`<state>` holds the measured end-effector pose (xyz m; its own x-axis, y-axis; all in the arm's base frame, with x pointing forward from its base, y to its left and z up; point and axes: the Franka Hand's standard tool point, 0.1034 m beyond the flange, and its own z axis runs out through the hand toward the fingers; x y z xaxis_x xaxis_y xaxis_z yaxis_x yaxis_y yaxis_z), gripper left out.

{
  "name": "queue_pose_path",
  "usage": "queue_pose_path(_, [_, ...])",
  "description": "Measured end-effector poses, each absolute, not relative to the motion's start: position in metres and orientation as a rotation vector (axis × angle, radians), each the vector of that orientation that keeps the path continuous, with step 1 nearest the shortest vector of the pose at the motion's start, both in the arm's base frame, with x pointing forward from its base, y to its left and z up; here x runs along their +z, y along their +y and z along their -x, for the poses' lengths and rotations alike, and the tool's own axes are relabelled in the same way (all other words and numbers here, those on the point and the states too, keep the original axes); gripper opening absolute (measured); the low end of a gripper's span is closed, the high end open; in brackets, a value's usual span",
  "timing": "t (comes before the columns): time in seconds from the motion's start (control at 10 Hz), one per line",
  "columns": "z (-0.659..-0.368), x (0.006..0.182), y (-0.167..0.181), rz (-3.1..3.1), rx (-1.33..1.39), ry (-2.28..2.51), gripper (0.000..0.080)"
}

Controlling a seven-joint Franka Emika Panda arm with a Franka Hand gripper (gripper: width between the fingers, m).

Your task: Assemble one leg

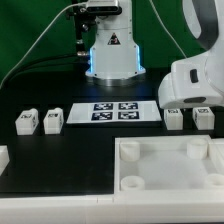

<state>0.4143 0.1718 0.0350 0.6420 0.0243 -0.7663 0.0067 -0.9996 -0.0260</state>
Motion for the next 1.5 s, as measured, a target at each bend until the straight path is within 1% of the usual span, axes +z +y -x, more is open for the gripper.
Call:
queue_pose_path(0.5, [-0.398,0.016,0.177,2.825,1.363,-0.026,0.0649])
queue_pose_path(0.7, [-0.395,0.015,0.176,2.822,1.374,-0.026,0.0649])
queue_pose_path(0.8, [-0.395,0.015,0.176,2.822,1.373,-0.027,0.0619])
queue_pose_path(1.0, [-0.395,0.015,0.176,2.822,1.373,-0.027,0.0348])
queue_pose_path(1.1, [-0.395,0.015,0.176,2.822,1.374,-0.027,0.0348])
queue_pose_path(1.2, [-0.395,0.015,0.176,2.822,1.374,-0.027,0.029])
queue_pose_path(1.5, [-0.395,0.015,0.176,2.822,1.374,-0.027,0.029])
